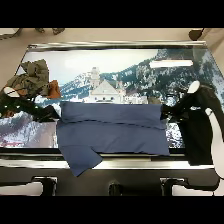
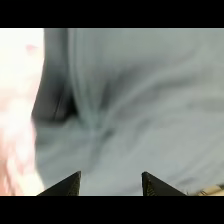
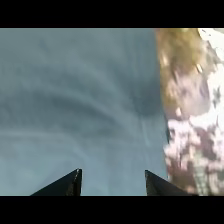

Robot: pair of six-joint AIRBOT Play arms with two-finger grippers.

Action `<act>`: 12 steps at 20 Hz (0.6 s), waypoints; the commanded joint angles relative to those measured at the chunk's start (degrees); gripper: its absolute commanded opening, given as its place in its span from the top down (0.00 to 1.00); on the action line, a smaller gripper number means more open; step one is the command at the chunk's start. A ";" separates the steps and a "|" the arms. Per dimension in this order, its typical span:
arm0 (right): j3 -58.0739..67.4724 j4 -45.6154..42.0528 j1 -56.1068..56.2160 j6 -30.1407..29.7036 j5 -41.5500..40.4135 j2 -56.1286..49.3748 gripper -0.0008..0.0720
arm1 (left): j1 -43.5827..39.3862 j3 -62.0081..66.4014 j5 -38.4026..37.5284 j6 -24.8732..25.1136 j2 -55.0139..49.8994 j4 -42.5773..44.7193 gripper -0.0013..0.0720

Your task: Fold the shirts.

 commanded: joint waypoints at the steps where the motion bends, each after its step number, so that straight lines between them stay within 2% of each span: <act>1: -0.76 3.04 -4.70 -1.40 7.23 2.43 0.29 | 4.09 -6.08 -3.26 -0.31 7.21 0.63 0.34; 3: -6.34 2.73 -7.30 -1.81 6.43 5.66 0.29 | 5.46 -16.46 -0.50 -0.28 13.25 0.87 0.34; 7: -18.38 2.82 -7.98 -2.21 -0.85 13.35 0.31 | 5.90 -36.79 5.14 2.45 21.84 0.85 0.34; 12: -22.88 2.80 -7.98 -2.62 -2.89 14.97 0.31 | 5.88 -44.24 7.19 4.07 23.28 0.79 0.34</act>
